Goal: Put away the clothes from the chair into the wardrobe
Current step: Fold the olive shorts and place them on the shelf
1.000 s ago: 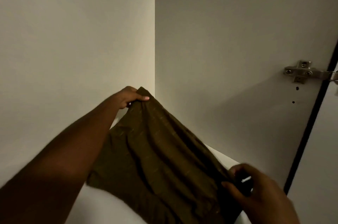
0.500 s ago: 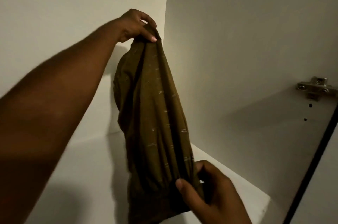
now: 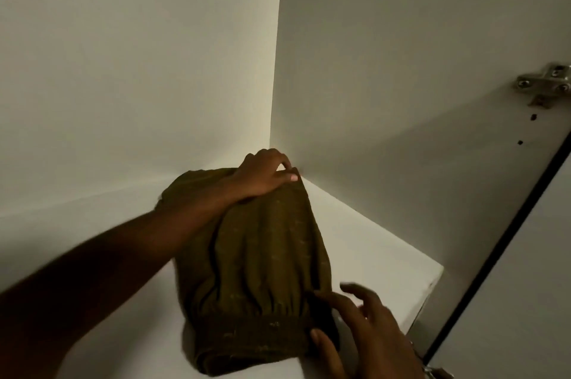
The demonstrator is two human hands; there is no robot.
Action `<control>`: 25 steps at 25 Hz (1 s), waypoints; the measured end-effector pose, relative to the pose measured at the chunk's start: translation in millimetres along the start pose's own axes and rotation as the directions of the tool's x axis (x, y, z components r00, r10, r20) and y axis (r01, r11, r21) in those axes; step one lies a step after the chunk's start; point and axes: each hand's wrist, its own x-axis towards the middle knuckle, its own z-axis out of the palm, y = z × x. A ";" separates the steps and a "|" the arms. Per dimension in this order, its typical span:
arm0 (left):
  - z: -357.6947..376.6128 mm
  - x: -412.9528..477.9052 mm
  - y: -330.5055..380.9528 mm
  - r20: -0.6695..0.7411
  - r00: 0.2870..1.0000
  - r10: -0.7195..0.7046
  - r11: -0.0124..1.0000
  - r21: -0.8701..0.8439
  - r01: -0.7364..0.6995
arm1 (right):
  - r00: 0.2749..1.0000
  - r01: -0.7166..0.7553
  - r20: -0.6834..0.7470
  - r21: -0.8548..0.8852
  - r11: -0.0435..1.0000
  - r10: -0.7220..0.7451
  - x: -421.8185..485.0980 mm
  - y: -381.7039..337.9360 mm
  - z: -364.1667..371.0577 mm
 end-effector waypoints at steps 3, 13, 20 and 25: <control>-26.2 -144.9 12.3 -0.035 0.984 0.176 0.982 -0.070 -0.178 | 0.953 0.303 0.102 -0.247 0.920 -0.286 4.1 11.3 3.3; -42.4 -292.6 18.7 0.098 0.946 0.309 0.951 -0.048 -0.306 | 0.852 0.509 -0.084 -0.098 0.855 -0.517 -2.1 -5.5 -11.7; -36.8 -228.5 20.3 -0.169 0.985 -0.040 0.878 -0.476 -0.046 | 0.951 0.250 -0.291 0.529 0.811 -0.104 83.2 -28.4 -15.0; -17.3 -182.7 -25.3 0.052 0.961 -0.271 0.619 -0.756 0.216 | 0.989 0.062 -0.149 0.405 0.912 -0.002 142.1 -8.6 9.8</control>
